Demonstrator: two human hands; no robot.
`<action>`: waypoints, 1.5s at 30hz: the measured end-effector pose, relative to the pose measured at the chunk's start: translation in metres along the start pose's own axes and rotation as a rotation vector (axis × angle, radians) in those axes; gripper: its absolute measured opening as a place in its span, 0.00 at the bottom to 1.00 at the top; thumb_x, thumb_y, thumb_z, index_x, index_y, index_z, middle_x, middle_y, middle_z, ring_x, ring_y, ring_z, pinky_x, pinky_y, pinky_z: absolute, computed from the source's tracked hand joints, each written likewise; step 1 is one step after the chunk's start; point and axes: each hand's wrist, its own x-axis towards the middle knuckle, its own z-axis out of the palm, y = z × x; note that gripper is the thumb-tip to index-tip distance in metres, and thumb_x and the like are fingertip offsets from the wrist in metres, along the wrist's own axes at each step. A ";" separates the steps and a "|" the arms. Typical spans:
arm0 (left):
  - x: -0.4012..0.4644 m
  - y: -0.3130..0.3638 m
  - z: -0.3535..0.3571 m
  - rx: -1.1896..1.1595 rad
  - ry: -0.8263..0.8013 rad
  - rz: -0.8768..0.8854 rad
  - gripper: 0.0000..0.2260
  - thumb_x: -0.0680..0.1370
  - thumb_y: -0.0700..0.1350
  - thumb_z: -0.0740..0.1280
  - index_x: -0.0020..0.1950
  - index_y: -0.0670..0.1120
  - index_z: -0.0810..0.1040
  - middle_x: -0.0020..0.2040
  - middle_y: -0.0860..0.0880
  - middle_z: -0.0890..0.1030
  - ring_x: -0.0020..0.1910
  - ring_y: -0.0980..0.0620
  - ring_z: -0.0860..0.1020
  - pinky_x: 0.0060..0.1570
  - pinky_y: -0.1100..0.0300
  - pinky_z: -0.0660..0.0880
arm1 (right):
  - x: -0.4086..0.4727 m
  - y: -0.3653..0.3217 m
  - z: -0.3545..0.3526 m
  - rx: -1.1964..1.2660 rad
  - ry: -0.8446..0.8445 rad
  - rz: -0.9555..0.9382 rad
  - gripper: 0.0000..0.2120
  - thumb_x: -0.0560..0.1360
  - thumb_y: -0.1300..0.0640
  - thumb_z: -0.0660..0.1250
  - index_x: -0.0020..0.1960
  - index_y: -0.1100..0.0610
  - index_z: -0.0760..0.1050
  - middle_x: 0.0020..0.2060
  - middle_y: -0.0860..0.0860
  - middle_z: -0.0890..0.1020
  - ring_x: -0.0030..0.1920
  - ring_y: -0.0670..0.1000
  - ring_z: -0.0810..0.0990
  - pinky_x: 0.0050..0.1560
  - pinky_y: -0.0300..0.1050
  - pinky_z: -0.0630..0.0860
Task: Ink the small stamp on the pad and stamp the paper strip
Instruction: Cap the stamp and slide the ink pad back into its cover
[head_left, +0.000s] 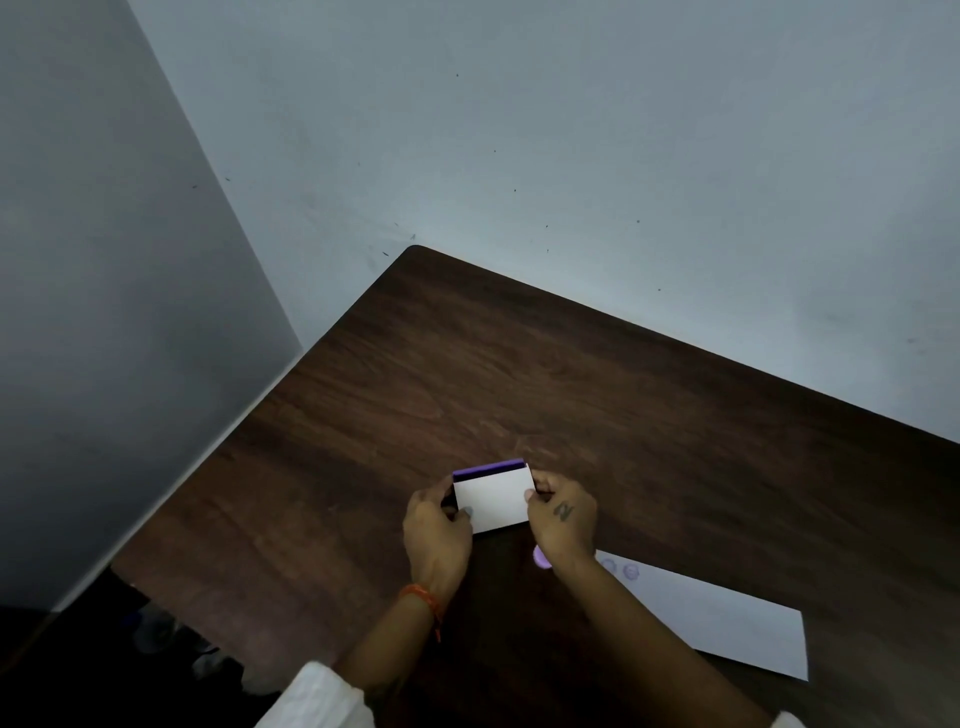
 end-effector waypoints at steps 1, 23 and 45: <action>0.000 0.000 0.000 -0.006 -0.002 0.006 0.21 0.73 0.35 0.67 0.65 0.44 0.72 0.64 0.42 0.74 0.61 0.44 0.75 0.64 0.49 0.73 | 0.000 0.001 0.001 -0.009 0.003 -0.011 0.12 0.74 0.65 0.64 0.56 0.58 0.78 0.54 0.55 0.83 0.53 0.52 0.80 0.48 0.39 0.72; 0.012 -0.011 -0.003 -0.036 -0.015 0.024 0.16 0.72 0.37 0.70 0.60 0.43 0.78 0.59 0.43 0.81 0.56 0.46 0.78 0.60 0.55 0.73 | 0.004 0.005 0.003 -0.064 0.017 -0.072 0.10 0.73 0.62 0.67 0.54 0.57 0.79 0.50 0.54 0.84 0.48 0.49 0.81 0.46 0.37 0.72; 0.026 0.010 -0.018 0.331 0.062 0.286 0.17 0.77 0.54 0.62 0.60 0.44 0.73 0.59 0.42 0.74 0.56 0.46 0.75 0.54 0.53 0.74 | 0.004 -0.005 -0.026 -0.087 0.080 -0.301 0.11 0.77 0.51 0.60 0.53 0.55 0.76 0.45 0.51 0.79 0.48 0.51 0.79 0.42 0.37 0.71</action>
